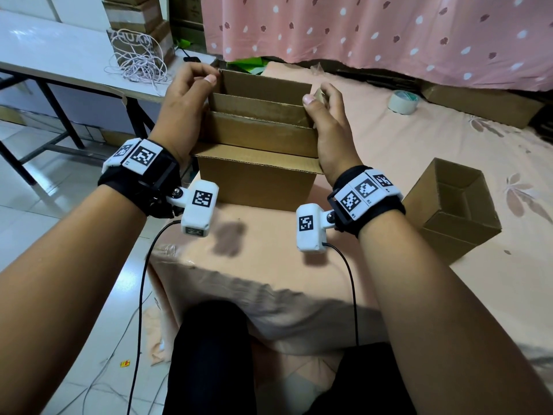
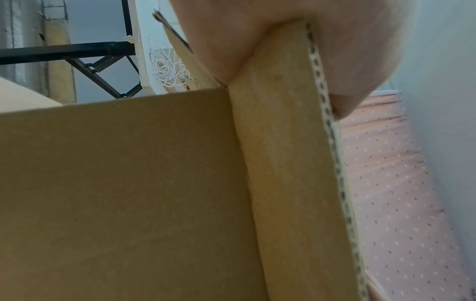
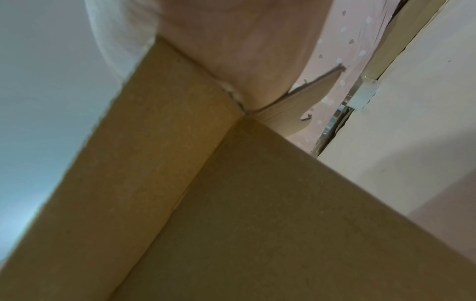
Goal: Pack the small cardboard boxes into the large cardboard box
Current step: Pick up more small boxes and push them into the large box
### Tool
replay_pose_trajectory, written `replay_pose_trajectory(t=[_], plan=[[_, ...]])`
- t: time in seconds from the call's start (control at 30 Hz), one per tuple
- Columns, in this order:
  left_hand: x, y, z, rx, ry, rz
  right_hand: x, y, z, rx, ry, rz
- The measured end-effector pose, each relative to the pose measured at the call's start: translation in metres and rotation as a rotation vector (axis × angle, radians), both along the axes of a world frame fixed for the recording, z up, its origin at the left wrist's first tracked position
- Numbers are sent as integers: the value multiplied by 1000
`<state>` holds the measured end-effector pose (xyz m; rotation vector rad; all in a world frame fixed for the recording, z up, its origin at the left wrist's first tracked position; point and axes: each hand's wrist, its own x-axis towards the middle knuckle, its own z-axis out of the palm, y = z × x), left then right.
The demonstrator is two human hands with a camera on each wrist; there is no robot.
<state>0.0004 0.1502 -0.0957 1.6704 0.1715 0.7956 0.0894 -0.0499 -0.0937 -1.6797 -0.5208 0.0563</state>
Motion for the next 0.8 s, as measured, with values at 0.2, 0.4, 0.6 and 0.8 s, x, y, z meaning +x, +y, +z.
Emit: replay_pose_trajectory(t=[0.2,0.4,0.6,0.8], plan=[[-1,2,0,16,18,-15,3,0,-2,-14,-19,12],[-1,5,-4,23,18,-89,7,0,-5,-29,-38,28],[-2,4,-4,15,43,-87,8,0,-6,-23,-34,29],[-2,5,-5,15,50,-89,10,1,-6,-19,-30,25]])
